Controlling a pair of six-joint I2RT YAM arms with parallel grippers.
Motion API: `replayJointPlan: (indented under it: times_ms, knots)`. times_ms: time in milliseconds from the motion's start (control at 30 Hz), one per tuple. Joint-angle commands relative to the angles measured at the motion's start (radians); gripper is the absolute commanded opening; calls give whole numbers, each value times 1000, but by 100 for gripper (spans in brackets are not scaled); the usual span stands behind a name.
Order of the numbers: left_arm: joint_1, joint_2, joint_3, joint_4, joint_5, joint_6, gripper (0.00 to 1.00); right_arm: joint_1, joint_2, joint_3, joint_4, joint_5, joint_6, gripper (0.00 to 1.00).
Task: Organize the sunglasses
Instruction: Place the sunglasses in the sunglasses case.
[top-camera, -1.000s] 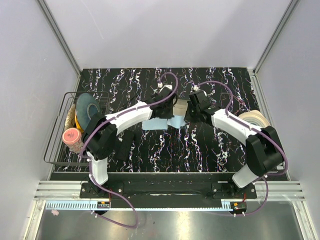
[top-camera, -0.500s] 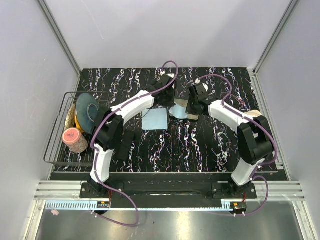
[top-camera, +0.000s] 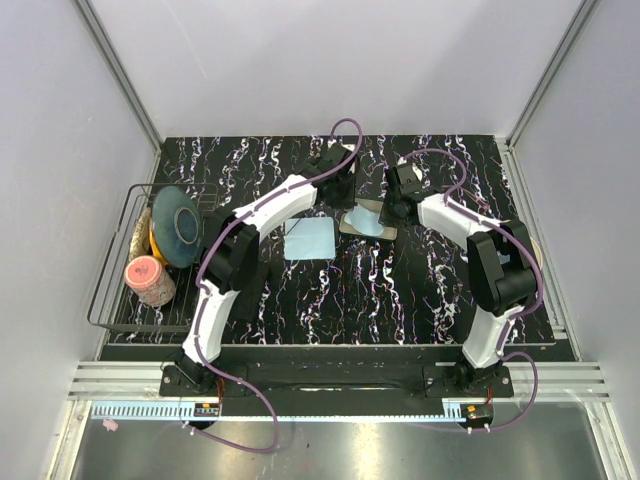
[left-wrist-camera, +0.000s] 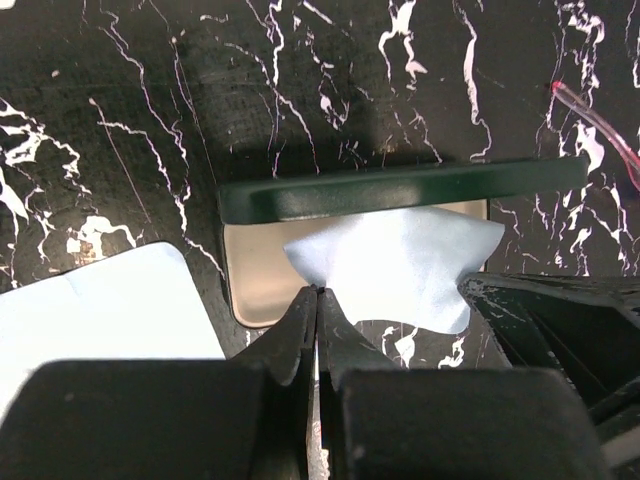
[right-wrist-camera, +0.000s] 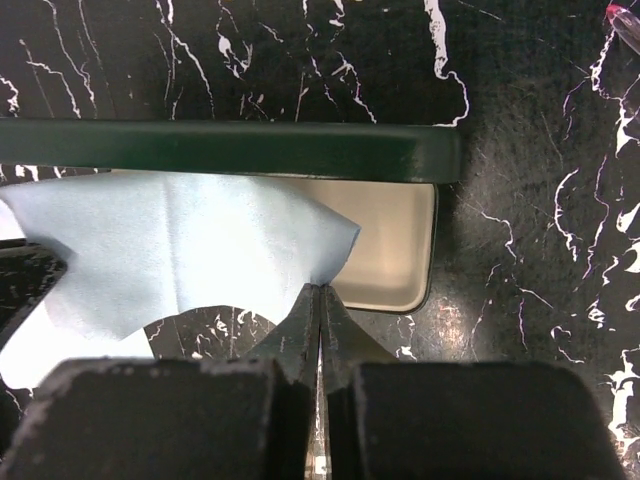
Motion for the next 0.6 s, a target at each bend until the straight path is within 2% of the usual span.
replayJointPlan:
  times_ms: [0, 267, 567]
  knots:
    - [11, 11, 72, -19, -2, -6, 0, -10, 13, 49, 22, 7, -15, 0]
    - [9, 35, 123, -66, -31, 4, 0, -17, 39, 63, 25, 7, -22, 0]
    - [0, 95, 244, -192, -72, -8, 0, -17, 55, 76, 27, 5, -32, 0]
